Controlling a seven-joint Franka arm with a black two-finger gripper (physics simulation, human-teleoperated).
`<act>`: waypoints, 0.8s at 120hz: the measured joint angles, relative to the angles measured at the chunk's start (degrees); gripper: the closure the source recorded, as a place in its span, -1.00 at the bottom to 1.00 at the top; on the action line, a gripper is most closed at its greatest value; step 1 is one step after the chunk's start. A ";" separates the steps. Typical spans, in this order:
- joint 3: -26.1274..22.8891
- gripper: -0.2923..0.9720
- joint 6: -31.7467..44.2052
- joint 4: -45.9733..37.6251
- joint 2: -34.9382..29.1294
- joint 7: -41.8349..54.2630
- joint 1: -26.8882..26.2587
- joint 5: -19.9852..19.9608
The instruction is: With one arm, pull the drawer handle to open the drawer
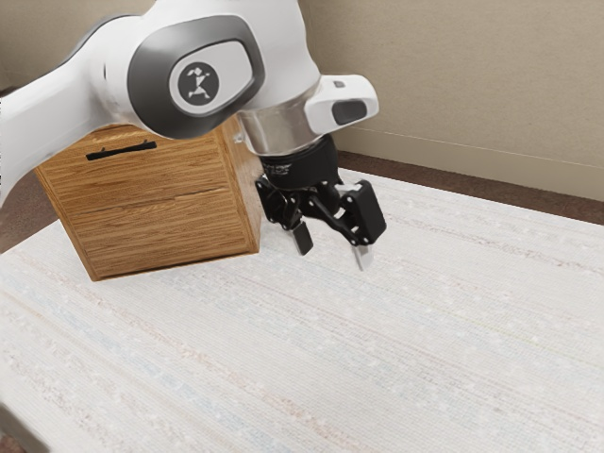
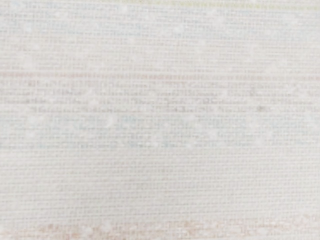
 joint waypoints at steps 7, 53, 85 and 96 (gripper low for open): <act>-0.05 -0.50 0.99 -0.40 0.14 0.84 0.07 -0.24; -2.58 -0.50 6.68 -5.68 -1.80 8.76 -1.24 0.85; -3.10 -0.50 9.27 -5.79 -1.75 19.23 -5.52 2.63; -2.87 -0.50 10.04 -5.71 -1.48 22.26 -7.30 3.21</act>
